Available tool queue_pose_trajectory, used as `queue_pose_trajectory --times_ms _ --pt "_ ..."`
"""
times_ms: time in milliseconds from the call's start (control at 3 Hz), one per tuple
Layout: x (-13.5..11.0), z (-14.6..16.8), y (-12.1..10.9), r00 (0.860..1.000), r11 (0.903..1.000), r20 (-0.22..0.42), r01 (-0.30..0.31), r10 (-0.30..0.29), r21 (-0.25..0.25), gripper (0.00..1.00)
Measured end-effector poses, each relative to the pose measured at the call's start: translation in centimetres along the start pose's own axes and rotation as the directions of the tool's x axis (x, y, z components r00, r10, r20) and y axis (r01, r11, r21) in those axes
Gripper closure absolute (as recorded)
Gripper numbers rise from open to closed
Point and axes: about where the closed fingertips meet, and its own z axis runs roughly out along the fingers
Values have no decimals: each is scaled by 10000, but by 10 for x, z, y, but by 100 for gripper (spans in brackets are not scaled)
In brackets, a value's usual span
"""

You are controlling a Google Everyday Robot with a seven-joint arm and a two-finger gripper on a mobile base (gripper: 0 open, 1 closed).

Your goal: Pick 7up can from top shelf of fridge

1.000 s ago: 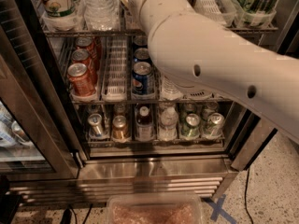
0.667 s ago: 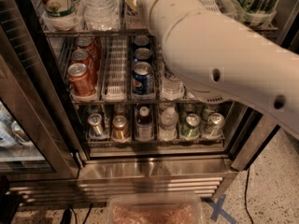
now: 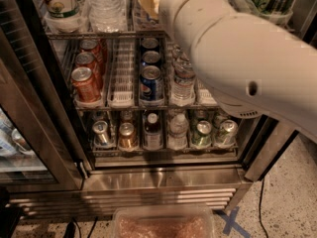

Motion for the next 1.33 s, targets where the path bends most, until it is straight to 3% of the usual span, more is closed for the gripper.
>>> queue_pose_trajectory --times_ms 667,1000,1333 --pt "-4 -6 -11 9999 9998 61 88 -89 184 100" --pt "1 -17 -6 9995 9998 -298 -114 109 -146 100" --pt "11 -48 15 9921 9941 -1034 -789 710 -748 100"
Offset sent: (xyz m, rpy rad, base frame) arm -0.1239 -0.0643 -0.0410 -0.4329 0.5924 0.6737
